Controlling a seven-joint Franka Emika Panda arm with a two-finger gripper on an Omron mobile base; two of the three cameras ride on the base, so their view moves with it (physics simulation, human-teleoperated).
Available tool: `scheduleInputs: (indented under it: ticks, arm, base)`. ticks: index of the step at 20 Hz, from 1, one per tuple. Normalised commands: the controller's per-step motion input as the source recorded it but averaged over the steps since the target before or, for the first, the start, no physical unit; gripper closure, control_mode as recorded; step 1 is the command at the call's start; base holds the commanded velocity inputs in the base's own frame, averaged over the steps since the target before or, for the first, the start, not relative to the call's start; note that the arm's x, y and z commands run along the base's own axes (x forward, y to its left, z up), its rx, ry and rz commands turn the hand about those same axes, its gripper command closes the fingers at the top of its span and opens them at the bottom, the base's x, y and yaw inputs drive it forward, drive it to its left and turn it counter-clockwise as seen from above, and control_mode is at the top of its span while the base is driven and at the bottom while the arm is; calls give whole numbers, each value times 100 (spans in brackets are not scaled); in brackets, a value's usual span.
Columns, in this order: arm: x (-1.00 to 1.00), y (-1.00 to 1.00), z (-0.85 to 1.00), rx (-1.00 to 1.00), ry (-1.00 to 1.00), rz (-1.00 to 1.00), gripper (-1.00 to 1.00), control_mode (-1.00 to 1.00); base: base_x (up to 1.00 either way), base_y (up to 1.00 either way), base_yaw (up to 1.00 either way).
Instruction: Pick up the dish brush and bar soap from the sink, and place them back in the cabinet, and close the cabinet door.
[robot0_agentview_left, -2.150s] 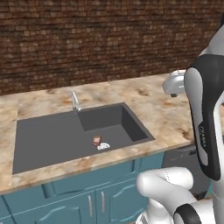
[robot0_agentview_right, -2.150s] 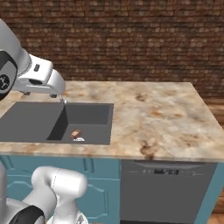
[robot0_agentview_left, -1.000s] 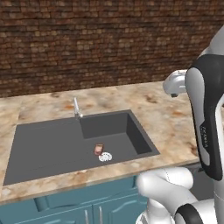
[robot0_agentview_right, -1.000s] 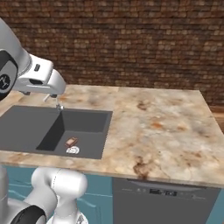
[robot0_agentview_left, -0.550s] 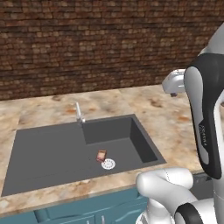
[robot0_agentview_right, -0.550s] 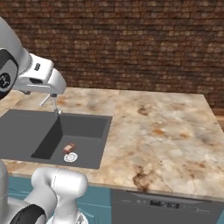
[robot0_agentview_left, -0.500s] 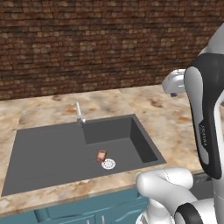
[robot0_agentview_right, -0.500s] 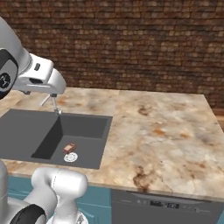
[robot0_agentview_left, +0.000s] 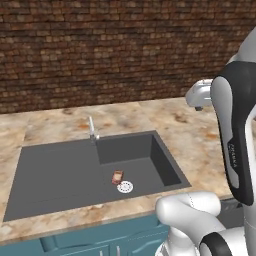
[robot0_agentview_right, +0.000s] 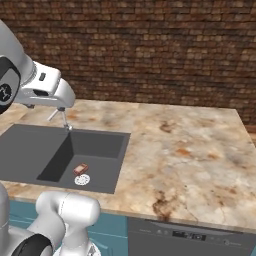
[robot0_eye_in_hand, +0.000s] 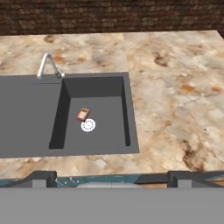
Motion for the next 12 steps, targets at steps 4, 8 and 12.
scheduleInputs:
  ticks: [4,8,12]
  arm:
    - [0,0,0,0,0,0,-100,100]
    - [0,0,0,0,0,0,-100,-100]
    - [6,9,-9,0,0,0,-100,-100]
  base:
    - [1,0,2]
    - [0,0,0]
    - [0,0,0]
